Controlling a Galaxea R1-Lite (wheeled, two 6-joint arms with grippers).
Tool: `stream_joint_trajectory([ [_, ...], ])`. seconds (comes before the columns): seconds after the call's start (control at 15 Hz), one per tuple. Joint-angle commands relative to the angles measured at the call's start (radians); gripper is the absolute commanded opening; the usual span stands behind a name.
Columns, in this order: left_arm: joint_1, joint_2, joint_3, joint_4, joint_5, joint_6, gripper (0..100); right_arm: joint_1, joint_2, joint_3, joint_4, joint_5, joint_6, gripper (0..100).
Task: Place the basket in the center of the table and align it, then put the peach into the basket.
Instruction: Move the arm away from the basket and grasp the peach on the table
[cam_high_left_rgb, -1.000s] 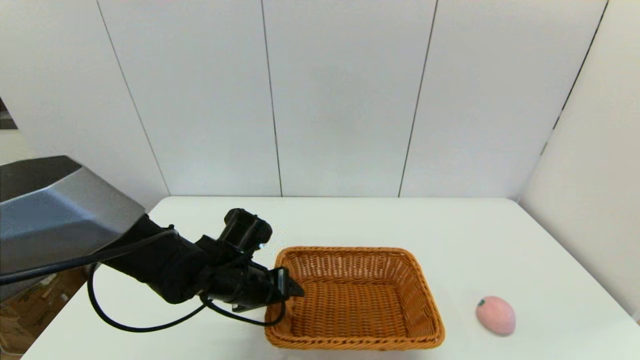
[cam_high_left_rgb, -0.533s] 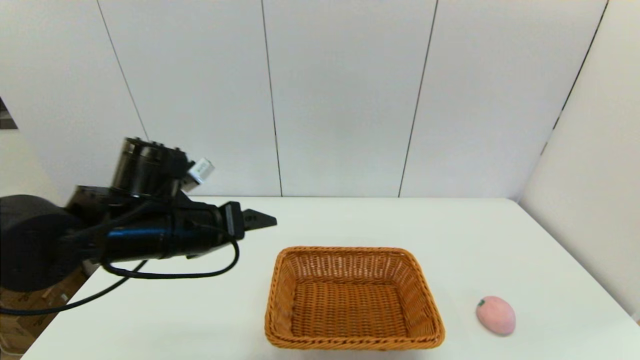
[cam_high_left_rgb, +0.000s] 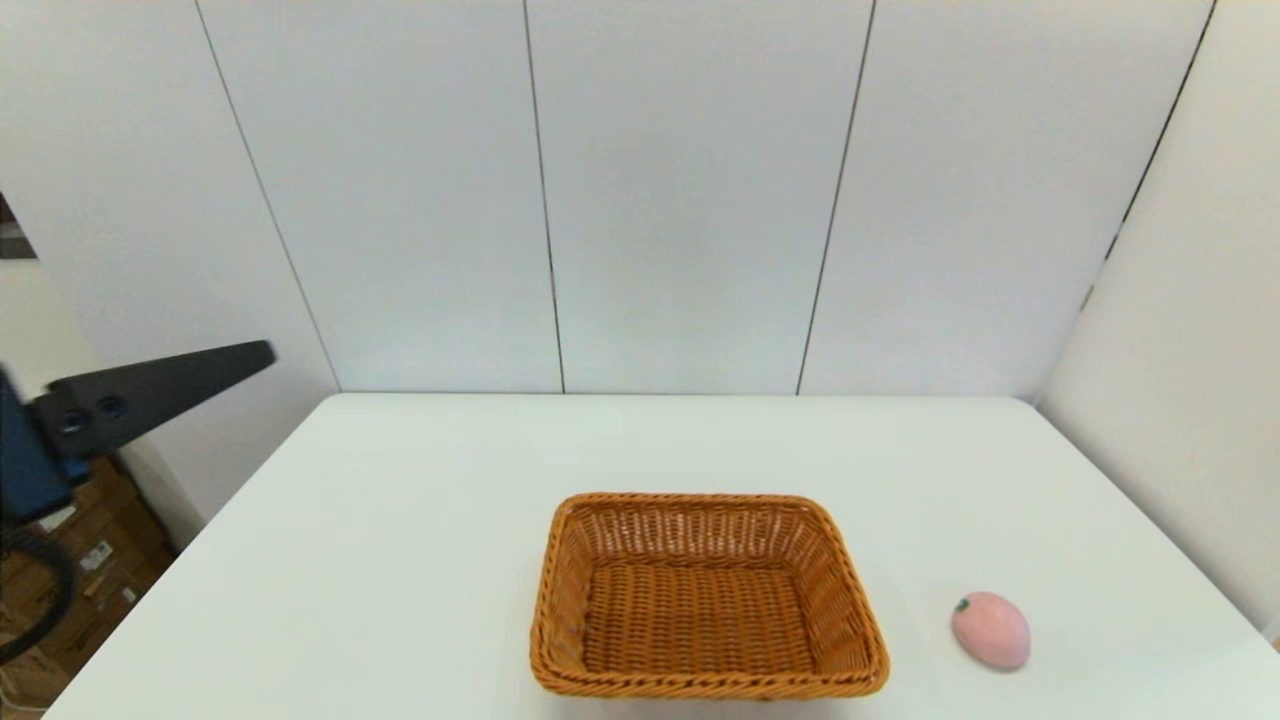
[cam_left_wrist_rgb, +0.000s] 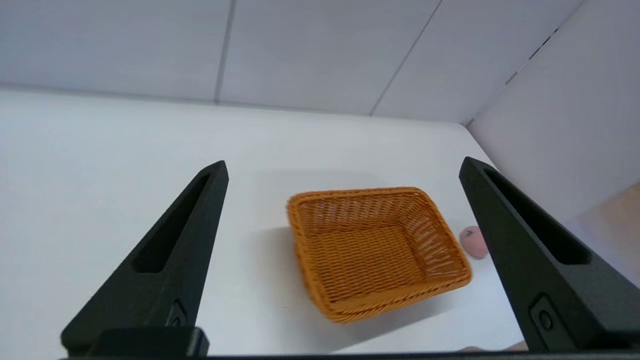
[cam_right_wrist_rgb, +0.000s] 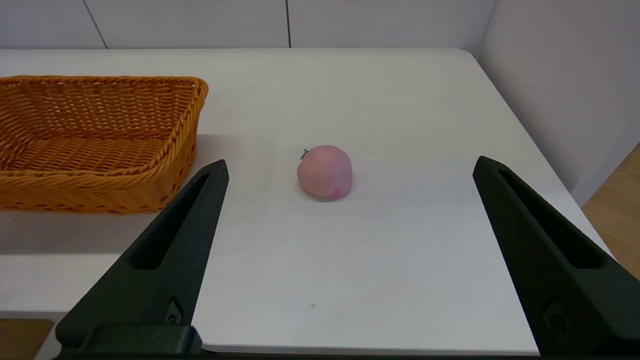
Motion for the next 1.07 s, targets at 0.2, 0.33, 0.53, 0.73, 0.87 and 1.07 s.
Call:
stream_joint_trajectory([
  [0.2,0.299,-0.446,0.18,0.111,0.006,0.155,100,-0.001,0.0,0.0,0.001,0.0,0.002,100],
  [0.33,0.334,-0.553,0.298,0.112,0.014,0.198,100,0.001,0.0,0.0,0.001,0.0,0.002,100],
  [0.53,0.34,-0.677,0.448,0.112,0.015,0.209,100,-0.001,0.0,0.0,0.001,0.0,0.002,100],
  [0.73,0.339,-0.803,0.575,0.112,0.017,0.284,100,0.001,0.0,0.0,0.001,0.0,0.002,100],
  [0.87,0.34,-0.87,0.655,0.111,0.022,0.322,100,0.001,0.0,0.0,0.001,-0.002,0.002,100],
  [1.07,0.339,-0.893,0.706,0.095,0.091,0.307,100,-0.001,0.0,0.0,0.001,0.0,0.002,100],
])
